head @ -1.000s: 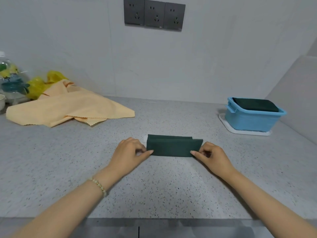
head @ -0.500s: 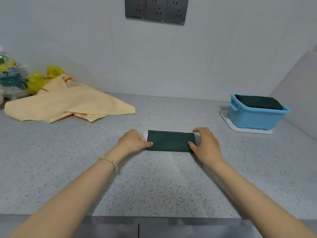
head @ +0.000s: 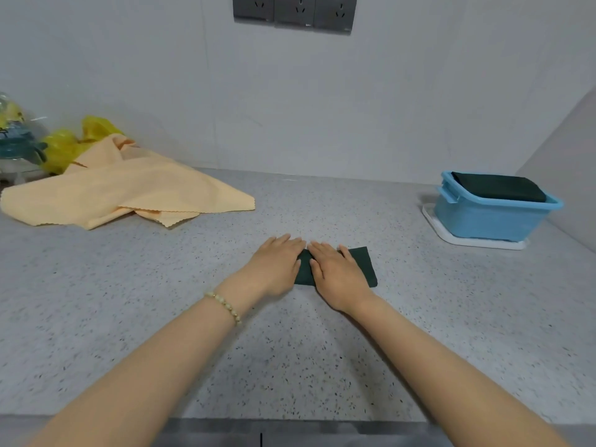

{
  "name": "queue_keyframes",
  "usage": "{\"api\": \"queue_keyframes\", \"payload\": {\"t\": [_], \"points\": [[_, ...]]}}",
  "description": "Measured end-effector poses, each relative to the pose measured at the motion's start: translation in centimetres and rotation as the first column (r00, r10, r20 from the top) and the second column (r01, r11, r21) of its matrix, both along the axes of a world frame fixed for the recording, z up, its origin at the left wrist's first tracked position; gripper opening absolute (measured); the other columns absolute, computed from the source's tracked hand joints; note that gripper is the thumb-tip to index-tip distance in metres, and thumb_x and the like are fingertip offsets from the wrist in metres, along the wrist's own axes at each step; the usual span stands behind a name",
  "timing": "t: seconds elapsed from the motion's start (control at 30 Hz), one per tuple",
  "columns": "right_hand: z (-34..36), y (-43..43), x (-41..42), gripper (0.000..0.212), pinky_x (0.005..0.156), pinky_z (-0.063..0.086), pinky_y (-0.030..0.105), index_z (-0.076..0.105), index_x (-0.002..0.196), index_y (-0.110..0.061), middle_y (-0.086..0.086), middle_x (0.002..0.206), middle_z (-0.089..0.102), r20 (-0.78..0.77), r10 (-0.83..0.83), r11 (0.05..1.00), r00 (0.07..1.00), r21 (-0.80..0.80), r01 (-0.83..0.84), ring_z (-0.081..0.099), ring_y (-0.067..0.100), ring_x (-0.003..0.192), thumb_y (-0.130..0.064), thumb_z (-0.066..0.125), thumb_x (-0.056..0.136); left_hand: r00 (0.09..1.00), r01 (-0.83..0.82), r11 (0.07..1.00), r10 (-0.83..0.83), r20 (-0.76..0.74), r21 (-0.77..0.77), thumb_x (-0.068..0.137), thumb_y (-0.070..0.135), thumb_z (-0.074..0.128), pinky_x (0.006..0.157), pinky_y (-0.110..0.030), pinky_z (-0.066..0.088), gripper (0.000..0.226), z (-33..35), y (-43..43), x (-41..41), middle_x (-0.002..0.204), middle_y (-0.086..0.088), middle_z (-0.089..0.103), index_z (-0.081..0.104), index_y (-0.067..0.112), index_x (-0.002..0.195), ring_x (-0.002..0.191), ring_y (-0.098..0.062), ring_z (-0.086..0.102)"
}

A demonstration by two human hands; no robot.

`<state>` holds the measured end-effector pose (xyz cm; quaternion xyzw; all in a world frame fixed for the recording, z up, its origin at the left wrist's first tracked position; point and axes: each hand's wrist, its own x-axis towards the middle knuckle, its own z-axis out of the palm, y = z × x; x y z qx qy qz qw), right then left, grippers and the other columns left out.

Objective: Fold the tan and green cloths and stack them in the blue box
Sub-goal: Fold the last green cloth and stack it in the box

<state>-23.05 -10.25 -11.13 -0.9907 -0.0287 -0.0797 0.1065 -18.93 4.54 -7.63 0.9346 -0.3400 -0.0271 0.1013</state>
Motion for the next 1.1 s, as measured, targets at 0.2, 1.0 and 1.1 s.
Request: {"api": "queue_keyframes", "payload": {"t": [0.2,1.0,1.1], "points": [[-0.3,-0.4,0.3,0.048,0.116,-0.001,0.028,0.022,0.15,-0.017,-0.004,0.157,0.022,-0.009,0.016,1.0,1.0,-0.017,-0.016,0.014,0.009,0.145,-0.029,0.02,0.104,0.998,-0.056,0.996,0.054,0.03,0.068,0.104,0.037,0.009,0.116,-0.028,-0.011,0.054,-3.4,-0.4,-0.3,0.16,0.003,-0.01,-0.008,0.016,0.151,0.146,-0.011,-0.011],[3.7,-9.2,-3.5,0.045,0.093,0.042,0.031,0.052,0.127,-0.006,0.01,0.127,0.057,-0.134,-0.255,0.941,0.958,0.194,0.278,0.055,0.023,0.109,-0.039,0.039,0.1,0.995,-0.073,0.996,0.076,-0.062,0.051,0.104,0.038,0.007,0.117,-0.027,-0.006,0.055,-2.8,-0.3,-0.6,0.16,0.002,-0.009,-0.007,0.016,0.152,0.147,-0.012,-0.007],[5.1,-9.6,-3.6,0.054,0.068,0.055,0.032,0.06,0.107,0.007,0.017,0.089,0.071,-0.322,-0.322,0.764,0.89,0.467,0.446,0.068,0.028,0.077,-0.043,0.044,0.097,0.99,-0.09,0.996,0.09,-0.112,0.0,0.103,0.039,0.007,0.116,-0.024,-0.005,0.055,-2.7,-0.3,-0.8,0.16,0.004,-0.009,-0.006,0.016,0.152,0.147,-0.01,-0.007]]}}
